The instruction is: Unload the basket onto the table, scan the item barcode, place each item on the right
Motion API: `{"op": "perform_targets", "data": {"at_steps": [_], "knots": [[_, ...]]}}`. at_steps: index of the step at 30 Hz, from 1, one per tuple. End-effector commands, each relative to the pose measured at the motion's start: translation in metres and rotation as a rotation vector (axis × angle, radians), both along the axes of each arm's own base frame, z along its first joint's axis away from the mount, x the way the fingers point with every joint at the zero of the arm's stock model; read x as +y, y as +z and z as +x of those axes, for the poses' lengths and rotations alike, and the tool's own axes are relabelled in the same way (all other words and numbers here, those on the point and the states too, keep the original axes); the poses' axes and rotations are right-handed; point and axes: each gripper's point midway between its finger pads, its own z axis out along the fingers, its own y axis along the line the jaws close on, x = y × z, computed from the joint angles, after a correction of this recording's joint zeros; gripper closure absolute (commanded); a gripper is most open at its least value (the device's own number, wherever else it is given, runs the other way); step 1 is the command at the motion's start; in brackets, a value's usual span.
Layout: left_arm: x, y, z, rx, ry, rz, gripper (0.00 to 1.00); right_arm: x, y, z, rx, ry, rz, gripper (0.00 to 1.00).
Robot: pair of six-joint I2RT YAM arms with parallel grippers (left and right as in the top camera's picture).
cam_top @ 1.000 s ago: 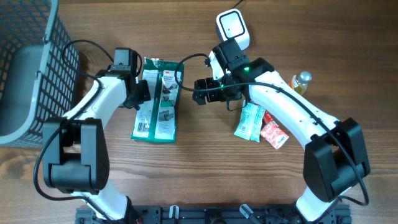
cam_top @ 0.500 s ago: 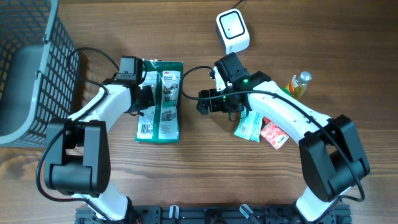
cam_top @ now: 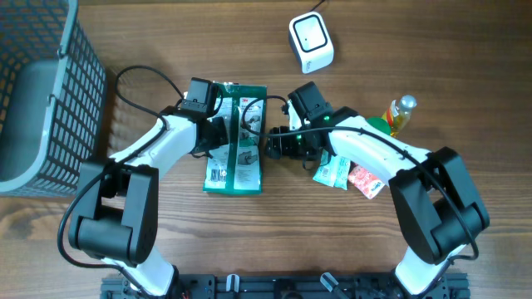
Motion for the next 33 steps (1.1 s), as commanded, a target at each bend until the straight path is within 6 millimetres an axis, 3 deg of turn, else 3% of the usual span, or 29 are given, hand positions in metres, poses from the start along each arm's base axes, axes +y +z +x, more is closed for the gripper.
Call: {"op": "perform_targets", "data": {"at_steps": [1, 9, 16, 22, 33], "knots": [[-0.008, -0.021, -0.025, 0.090, 0.007, -0.024, 0.96, 0.012, -0.005, -0.013, 0.062, 0.015, 0.090, 0.31], [-0.012, -0.021, -0.027, 0.093, 0.014, -0.029, 0.96, 0.016, -0.006, -0.010, 0.058, -0.002, 0.102, 0.32], [-0.020, -0.021, -0.028, 0.100, 0.004, -0.072, 0.96, 0.036, -0.025, -0.018, 0.146, 0.044, 0.215, 0.35], [-0.020, -0.020, -0.026, 0.094, 0.004, -0.073, 0.96, 0.042, -0.048, -0.029, 0.191, 0.067, 0.210, 0.45], [-0.021, -0.020, -0.025, 0.091, 0.004, -0.074, 0.96, 0.060, -0.040, -0.009, 0.079, 0.089, 0.280, 0.49]]}}
